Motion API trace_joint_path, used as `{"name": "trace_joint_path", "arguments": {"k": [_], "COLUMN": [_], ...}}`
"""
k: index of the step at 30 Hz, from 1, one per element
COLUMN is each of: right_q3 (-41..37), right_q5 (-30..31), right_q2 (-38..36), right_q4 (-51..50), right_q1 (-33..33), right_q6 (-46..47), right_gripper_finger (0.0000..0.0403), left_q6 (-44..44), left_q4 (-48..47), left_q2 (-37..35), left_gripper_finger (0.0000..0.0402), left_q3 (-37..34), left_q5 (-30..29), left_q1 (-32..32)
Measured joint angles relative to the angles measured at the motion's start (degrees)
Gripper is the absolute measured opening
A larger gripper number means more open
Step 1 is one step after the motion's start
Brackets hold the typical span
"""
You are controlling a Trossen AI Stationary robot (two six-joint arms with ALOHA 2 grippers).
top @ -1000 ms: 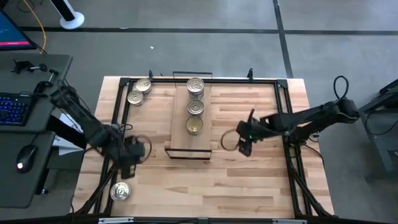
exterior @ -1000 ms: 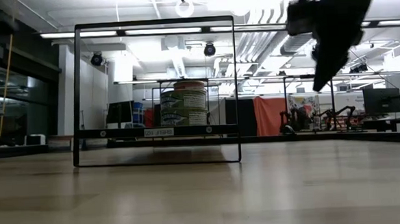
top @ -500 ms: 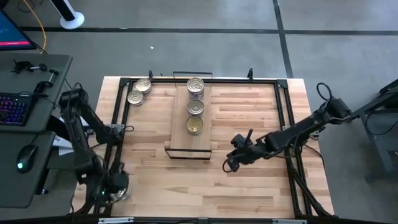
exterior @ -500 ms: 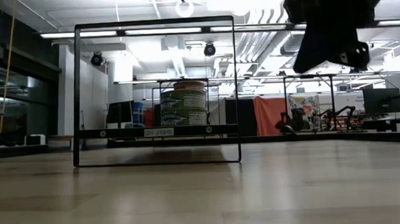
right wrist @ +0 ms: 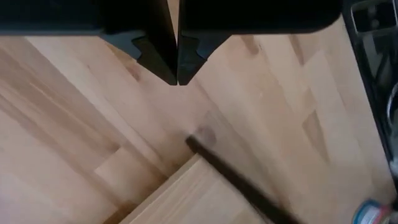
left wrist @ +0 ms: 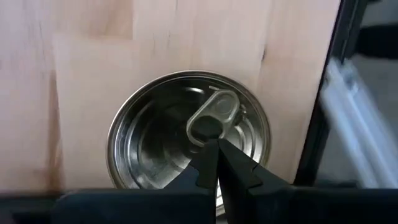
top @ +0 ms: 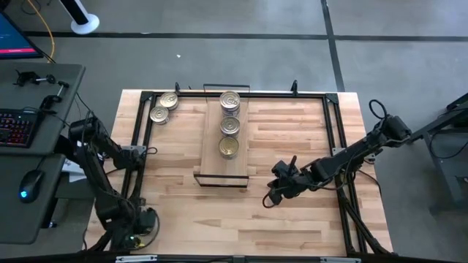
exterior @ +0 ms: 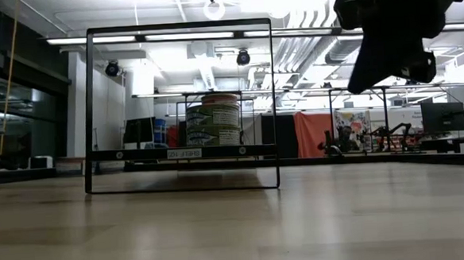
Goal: Stack canned seafood by type on shelf
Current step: Stack the blue pink tuna can on top of the other blue pink tuna cans on the shelf
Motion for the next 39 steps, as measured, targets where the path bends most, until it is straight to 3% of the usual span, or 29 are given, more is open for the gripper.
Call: {"name": "trace_joint_path", "arguments": {"k": [3,9,15,19,25,28,31,34,39], "right_q3": [0.00,0.00,0.00,0.00,0.00,0.02,0.07,0.07,0.09], "right_q5": [-2.49,-3.34,-3.06,-1.66,4.39,5.32,5.46,3.56,-6.62], "right_q2": [0.00,0.00,0.00,0.00,0.00,0.00,0.83,3.22,9.93], "right_q4": [-0.16,-2.98,-6.59,-6.65,-3.80,-0.24,4.37,8.68,18.70], "right_q1": [1.55,8.14,16.77,23.57,30.78,30.47,28.11,24.63,17.61], "right_q6": [-2.08,-2.35,4.89,12.67,20.76,17.52,11.02,3.99,-7.95], "right_gripper_finger": [0.0000,0.0000,0.0000,0.0000,0.0000,0.0000,0.0000,0.0000,0.0000], "left_q6": [3.77,21.16,32.15,38.53,55.88,63.69,65.54,65.57,61.98], "left_q4": [4.80,21.54,38.09,45.77,44.46,39.65,32.93,28.03,28.29], "left_q2": [1.40,4.44,12.89,19.84,28.51,30.60,30.14,27.11,21.81], "left_gripper_finger": [0.0000,0.0000,0.0000,0.0000,0.0000,0.0000,0.0000,0.0000,0.0000], "left_q3": [0.01,-0.36,-0.17,4.25,18.25,24.45,28.11,28.43,22.13], "left_q5": [-2.64,-10.47,-10.46,-9.86,-9.69,-9.92,-11.63,-12.27,-14.24], "left_q1": [4.71,17.16,28.89,33.66,37.31,38.41,39.04,39.30,37.05]}}
